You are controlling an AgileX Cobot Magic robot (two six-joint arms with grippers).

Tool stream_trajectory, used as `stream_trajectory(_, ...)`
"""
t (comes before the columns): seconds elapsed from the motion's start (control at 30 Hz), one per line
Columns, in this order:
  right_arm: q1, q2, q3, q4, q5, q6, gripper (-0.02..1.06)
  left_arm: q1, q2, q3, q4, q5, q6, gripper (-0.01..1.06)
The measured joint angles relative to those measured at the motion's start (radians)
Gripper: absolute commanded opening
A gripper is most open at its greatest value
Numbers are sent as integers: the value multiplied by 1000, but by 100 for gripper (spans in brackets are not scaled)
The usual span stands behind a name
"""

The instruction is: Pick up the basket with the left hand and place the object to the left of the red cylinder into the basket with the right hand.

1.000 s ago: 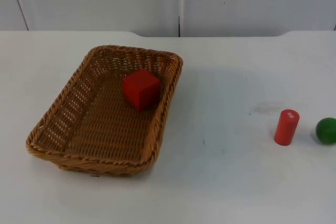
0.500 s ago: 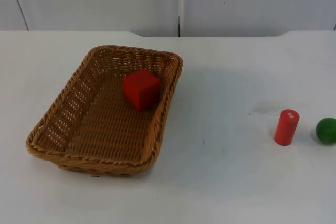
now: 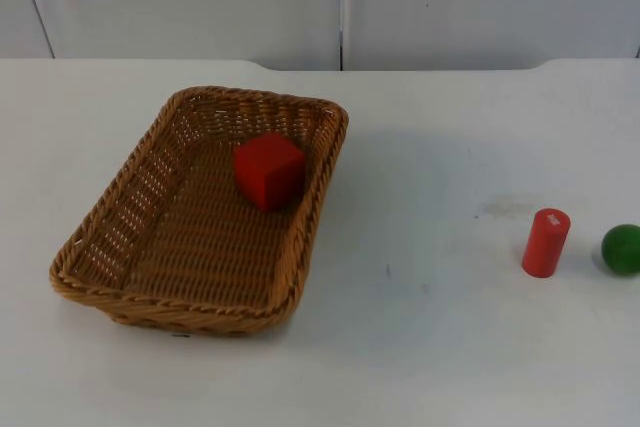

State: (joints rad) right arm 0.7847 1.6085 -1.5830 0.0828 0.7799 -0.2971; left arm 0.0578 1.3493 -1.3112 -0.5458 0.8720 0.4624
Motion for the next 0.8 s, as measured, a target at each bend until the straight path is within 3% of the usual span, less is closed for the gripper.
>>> stream_trajectory(0.23, 0, -52, 235, 4, -181, 39, 77, 0, -145, 182, 2, -99, 0, 83)
stream_trajectory(0.8, 0, -208, 434, 29, -265, 43, 77, 0, -511, 536, 5, -196, 0, 83)
